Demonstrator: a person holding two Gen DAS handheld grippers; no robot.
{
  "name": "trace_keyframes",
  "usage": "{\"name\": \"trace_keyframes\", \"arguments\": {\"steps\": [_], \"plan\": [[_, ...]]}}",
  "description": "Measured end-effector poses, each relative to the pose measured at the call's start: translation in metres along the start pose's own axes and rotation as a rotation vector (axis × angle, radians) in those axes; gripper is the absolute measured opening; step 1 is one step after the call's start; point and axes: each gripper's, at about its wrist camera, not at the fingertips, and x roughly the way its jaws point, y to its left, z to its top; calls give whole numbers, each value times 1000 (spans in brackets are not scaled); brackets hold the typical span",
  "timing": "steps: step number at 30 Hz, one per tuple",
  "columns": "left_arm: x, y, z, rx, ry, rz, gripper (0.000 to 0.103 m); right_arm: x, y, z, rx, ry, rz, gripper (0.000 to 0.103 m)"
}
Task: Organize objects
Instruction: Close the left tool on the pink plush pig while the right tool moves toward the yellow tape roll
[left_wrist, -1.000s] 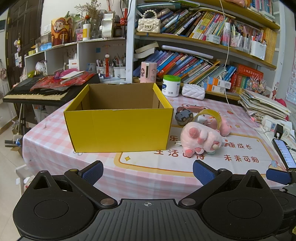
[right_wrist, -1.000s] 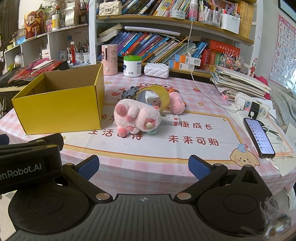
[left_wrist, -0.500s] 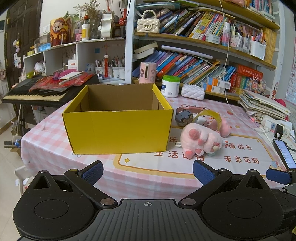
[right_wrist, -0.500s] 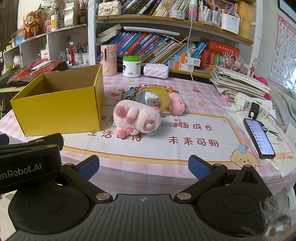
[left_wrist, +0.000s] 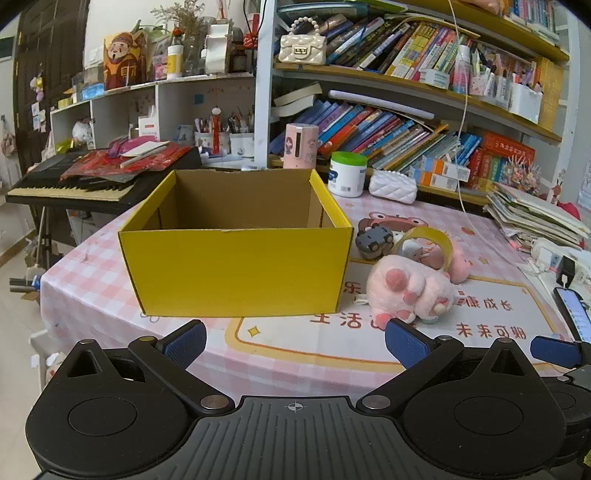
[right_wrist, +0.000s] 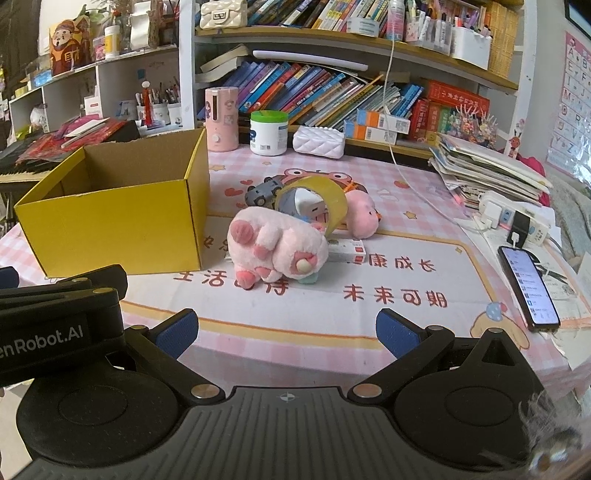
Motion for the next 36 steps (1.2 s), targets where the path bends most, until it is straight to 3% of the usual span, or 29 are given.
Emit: {"name": "trace_keyframes", "arguments": {"steps": [10,18,24,36], "plan": [[19,-4,10,-34,-12,37,103,25,-15,16,10,8,-15,103],[35,-20,18,-56,-30,61,103,48,-53,30,67,30,-53,103],[48,-34,22,-88,-13,94,103,59,-76,43,72,-1,-60,103],[71,-70,22,-92,37,101,103,86,-116,66,87,-39,4,103]]}}
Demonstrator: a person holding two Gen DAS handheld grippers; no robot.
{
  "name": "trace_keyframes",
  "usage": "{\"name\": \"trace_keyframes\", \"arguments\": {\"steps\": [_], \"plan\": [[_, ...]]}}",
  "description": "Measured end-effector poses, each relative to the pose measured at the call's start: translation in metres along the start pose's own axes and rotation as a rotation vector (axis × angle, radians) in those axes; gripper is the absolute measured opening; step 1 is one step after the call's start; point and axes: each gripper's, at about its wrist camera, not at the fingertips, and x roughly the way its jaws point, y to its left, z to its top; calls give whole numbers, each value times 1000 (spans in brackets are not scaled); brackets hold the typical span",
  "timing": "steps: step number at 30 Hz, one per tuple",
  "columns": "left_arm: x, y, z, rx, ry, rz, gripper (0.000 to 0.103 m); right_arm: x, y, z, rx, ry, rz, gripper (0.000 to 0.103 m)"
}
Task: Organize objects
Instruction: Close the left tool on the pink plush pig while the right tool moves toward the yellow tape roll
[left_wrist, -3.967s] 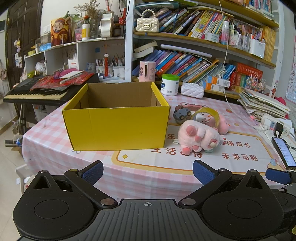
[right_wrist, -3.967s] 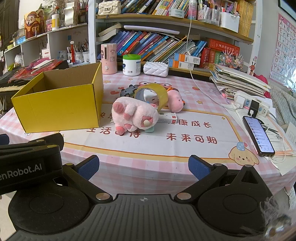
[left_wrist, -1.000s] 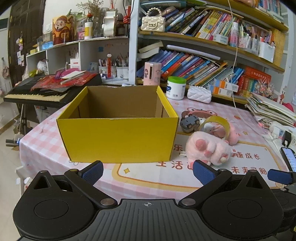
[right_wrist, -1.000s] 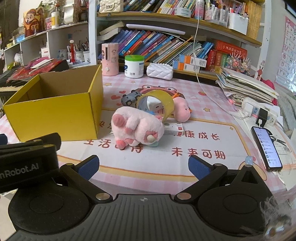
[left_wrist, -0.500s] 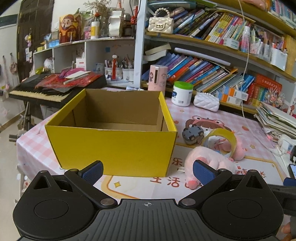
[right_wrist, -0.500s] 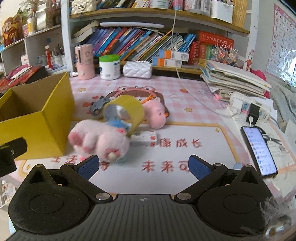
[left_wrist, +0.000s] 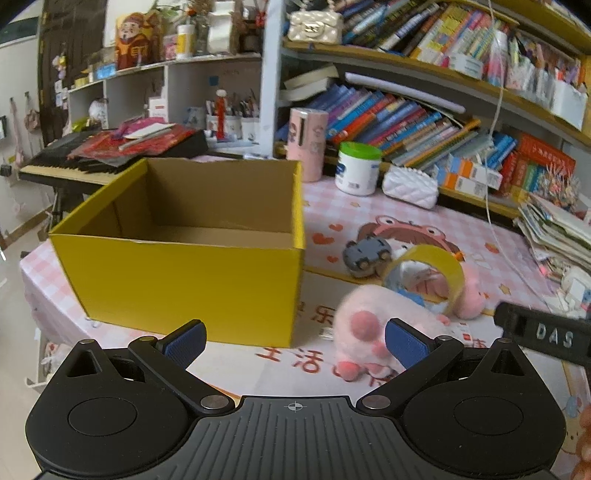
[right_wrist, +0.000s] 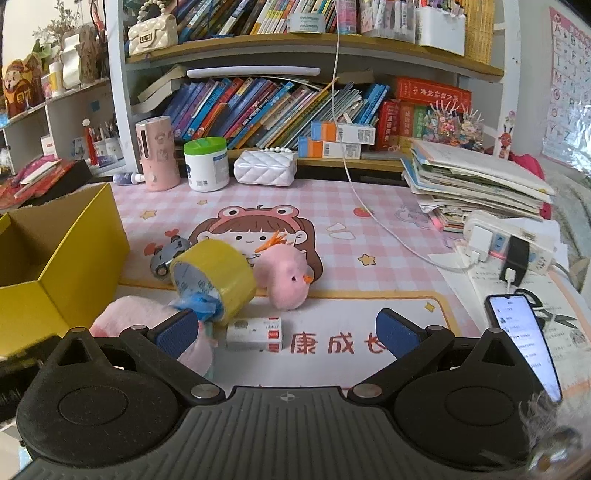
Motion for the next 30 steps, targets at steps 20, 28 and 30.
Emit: {"name": "trace_keyframes", "arguments": {"steps": [20,28,30], "plan": [[26,-58,3,33,31,-87,103,33,-45,18,47,7,112,103],[43,-60,6,-51,123,-61,103,35,-59,24,49,-22,129,102],[44,-61,5,-72,114,-77,103,37,-61,24,48,-23,133,102]]}}
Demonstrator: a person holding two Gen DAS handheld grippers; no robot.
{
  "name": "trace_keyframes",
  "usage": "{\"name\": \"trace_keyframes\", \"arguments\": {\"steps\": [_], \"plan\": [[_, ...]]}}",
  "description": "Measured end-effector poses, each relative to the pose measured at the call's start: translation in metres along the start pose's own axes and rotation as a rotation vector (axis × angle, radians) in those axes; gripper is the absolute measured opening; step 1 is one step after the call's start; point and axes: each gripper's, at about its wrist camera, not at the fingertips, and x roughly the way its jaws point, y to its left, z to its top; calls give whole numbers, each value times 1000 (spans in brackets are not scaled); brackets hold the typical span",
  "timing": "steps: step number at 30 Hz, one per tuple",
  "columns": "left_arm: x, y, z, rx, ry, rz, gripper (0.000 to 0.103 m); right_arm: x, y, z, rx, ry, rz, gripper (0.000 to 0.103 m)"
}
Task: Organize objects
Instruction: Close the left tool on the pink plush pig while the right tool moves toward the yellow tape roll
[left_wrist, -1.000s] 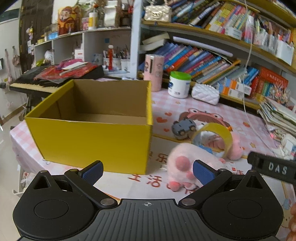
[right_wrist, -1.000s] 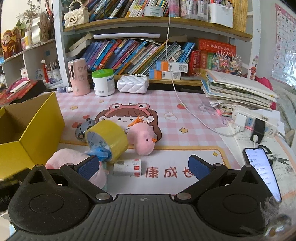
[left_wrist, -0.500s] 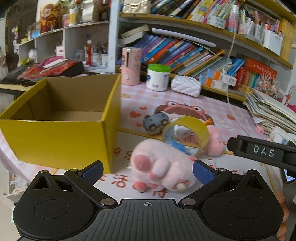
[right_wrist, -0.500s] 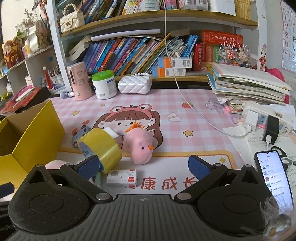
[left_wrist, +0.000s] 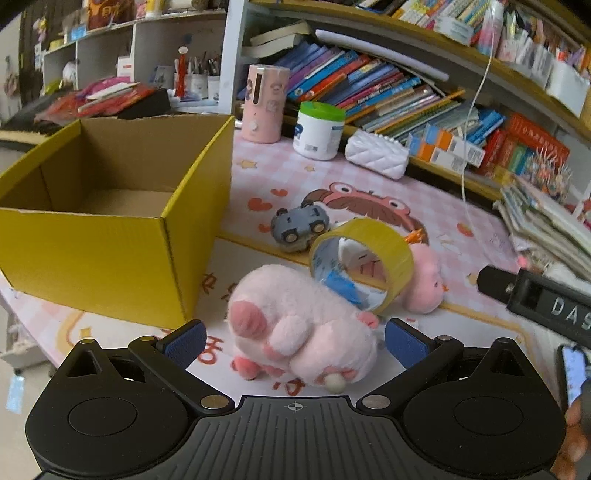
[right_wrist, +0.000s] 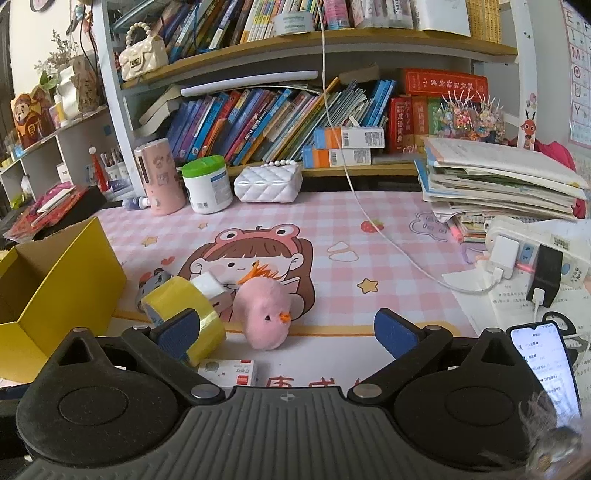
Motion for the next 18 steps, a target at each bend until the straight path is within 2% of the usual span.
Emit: {"name": "trace_keyframes", "arguments": {"steps": [7,10,13,18], "plan": [[20,-7,2,-26,31,10,103,8,-4,1,-35,11,33,102],[32,-3,4,-62,58,39,103,10,-5,2,-51,8,42,102],[41,0,5,-103,66,28,103,14,-7,2,-61,17,47,102],[61,-1,5,-103,113,44,103,21,-8,3,-70,36,52,102]]}}
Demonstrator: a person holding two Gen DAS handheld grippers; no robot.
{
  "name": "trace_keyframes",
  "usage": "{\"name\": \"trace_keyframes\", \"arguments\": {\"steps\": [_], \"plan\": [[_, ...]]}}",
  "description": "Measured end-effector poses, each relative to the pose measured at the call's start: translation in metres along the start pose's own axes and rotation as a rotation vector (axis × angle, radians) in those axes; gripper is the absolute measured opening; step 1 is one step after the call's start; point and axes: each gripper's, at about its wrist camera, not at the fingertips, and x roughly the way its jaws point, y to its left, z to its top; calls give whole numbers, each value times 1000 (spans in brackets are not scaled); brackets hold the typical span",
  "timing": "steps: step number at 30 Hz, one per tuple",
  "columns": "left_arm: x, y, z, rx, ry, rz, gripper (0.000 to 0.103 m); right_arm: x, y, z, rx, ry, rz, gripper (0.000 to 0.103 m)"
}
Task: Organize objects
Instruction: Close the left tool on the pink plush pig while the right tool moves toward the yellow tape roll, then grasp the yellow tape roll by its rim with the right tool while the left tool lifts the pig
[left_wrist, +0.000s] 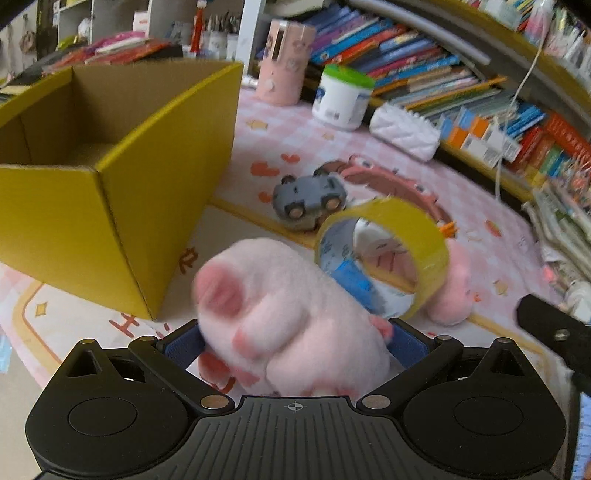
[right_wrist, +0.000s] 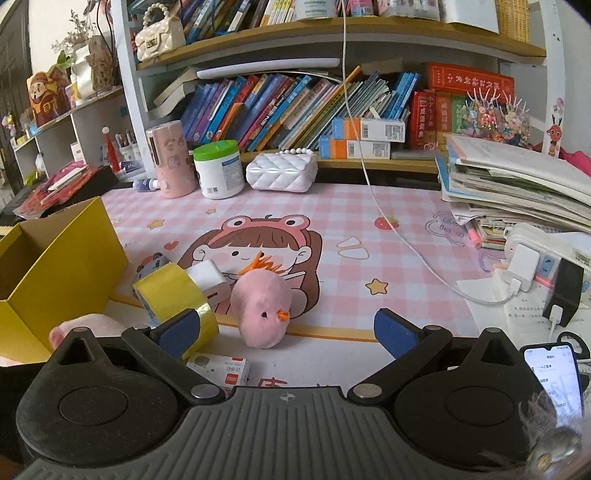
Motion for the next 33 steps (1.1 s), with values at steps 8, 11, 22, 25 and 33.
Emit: {"name": "trace_keyframes", "arguments": {"steps": [8,11,22,25,33], "plan": [[-6,5,1,7,-6,-43,89,5,0,1,17,9,14,102],[-20,8,1,4,-36,-69,89,7,7,2,7,9,29,102],[-65,38,-1,-11,-144,-62,86,33,38,16,-144,14,82,101],[-72,47,-5,-24,-144,-63,86,48,53,13,-226,65,115,97],[-84,62,-13,-44,-147,-42,87,83,72,14,-306,159,114,35]]}}
